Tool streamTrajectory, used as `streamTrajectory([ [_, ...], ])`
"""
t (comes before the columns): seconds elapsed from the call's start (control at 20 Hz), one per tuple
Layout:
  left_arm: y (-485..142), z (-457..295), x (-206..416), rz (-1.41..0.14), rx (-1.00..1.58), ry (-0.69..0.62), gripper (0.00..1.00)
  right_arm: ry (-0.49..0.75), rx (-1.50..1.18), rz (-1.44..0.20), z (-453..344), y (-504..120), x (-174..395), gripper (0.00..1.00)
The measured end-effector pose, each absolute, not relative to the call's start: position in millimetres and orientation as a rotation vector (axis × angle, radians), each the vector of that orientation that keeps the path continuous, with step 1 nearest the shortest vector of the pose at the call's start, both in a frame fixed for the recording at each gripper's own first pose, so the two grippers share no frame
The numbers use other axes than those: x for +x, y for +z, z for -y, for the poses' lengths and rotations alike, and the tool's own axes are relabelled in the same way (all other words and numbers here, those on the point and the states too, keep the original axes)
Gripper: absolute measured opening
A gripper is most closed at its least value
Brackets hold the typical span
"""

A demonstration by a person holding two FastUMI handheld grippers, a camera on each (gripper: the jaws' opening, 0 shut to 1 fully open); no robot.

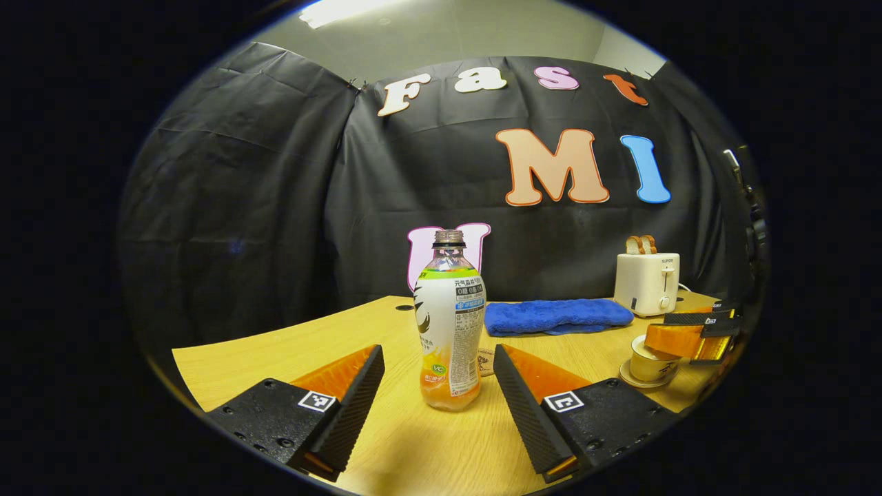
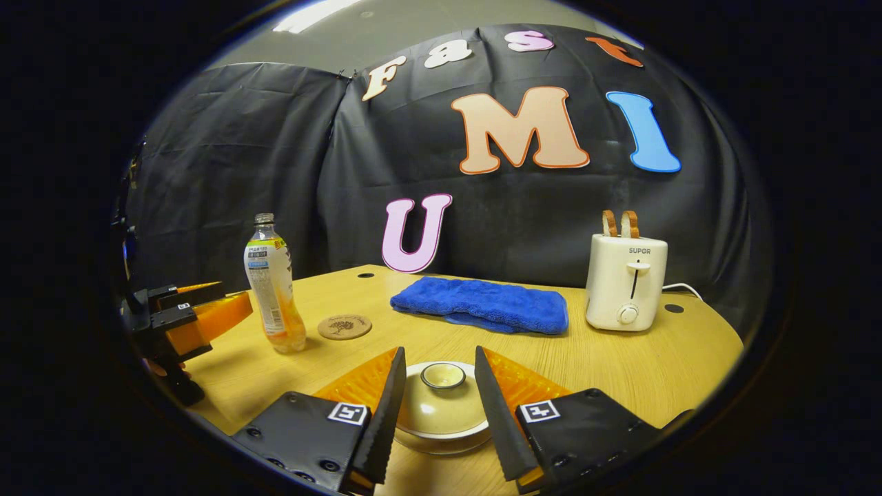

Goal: Open the teacup lid with one hand, grasp the water bottle and pour water into the teacup with the other hand; after pouring, place the water bottle on the coaster and then close the teacup lid.

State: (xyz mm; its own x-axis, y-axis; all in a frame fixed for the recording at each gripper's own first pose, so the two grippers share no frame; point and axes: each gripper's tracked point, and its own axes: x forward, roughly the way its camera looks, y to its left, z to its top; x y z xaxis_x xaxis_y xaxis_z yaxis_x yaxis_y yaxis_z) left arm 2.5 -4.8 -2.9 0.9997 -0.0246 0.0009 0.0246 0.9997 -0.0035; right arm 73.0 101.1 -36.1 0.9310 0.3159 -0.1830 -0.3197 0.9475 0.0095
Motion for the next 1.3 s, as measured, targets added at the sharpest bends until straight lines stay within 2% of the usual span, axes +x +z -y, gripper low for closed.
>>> streamTrajectory([
  [0.1,-3.0,4.4,2.1,0.001,-0.004,-0.025,0.93,0.324,-0.027,-0.179,-99.5,-33.2,71.5,0.51],
  [0.25,-3.2,3.9,0.8,0.001,-0.003,-0.025,0.93,0.309,-0.020,-0.185,-95.5,-35.3,72.9,0.34],
  [0.6,-3.4,4.3,1.8,0.001,-0.003,-0.025,0.93,0.324,-0.020,-0.154,-96.8,-29.0,69.9,0.35],
  [0.95,-4.0,10.1,2.5,0.001,-0.003,-0.056,0.93,0.290,0.009,-0.014,-85.6,-7.5,55.5,0.35],
  [1.3,-3.4,19.2,5.6,0.002,-0.001,-0.106,0.92,0.254,0.008,-0.010,-67.5,-5.6,36.9,0.35],
])
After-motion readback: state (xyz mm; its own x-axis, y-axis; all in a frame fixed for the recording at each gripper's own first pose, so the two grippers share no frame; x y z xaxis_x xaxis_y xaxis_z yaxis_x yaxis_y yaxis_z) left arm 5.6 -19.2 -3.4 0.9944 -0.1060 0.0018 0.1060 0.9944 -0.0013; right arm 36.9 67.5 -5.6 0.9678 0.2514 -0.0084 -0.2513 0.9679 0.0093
